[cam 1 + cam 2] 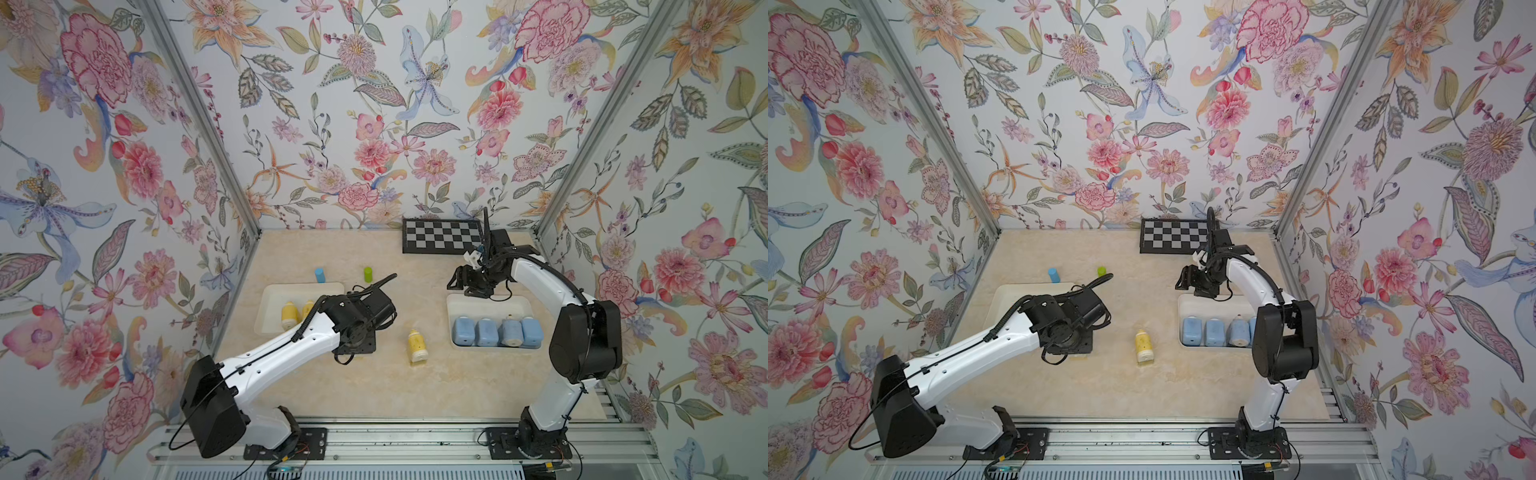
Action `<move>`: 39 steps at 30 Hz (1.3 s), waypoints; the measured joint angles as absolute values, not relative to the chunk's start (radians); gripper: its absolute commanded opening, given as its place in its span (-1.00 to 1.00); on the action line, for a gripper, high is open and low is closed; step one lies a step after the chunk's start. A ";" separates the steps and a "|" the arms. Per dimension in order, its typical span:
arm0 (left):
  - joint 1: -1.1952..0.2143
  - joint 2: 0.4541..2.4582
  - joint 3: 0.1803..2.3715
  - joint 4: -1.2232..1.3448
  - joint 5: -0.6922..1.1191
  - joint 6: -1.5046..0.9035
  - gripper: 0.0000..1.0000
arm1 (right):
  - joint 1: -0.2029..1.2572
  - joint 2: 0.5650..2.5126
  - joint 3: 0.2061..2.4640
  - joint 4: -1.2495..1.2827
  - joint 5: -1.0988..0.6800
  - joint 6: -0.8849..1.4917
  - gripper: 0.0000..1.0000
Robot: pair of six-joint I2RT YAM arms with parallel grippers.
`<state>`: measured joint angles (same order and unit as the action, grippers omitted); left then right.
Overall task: Place the pencil sharpeners by color into the storage box
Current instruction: Pick up the pencil sharpener from the center of the board, then place the pencil sharpener in the storage box.
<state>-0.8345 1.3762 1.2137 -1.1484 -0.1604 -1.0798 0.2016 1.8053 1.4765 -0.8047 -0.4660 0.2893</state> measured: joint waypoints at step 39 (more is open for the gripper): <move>-0.115 1.332 1.351 -1.066 -0.217 -0.493 -0.16 | 0.304 2.135 1.964 -0.855 -0.620 0.275 0.45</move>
<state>-0.1150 1.3323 1.3514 -1.0664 -0.2173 -0.4927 0.3038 2.1345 1.9644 -0.8547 -0.6197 0.2752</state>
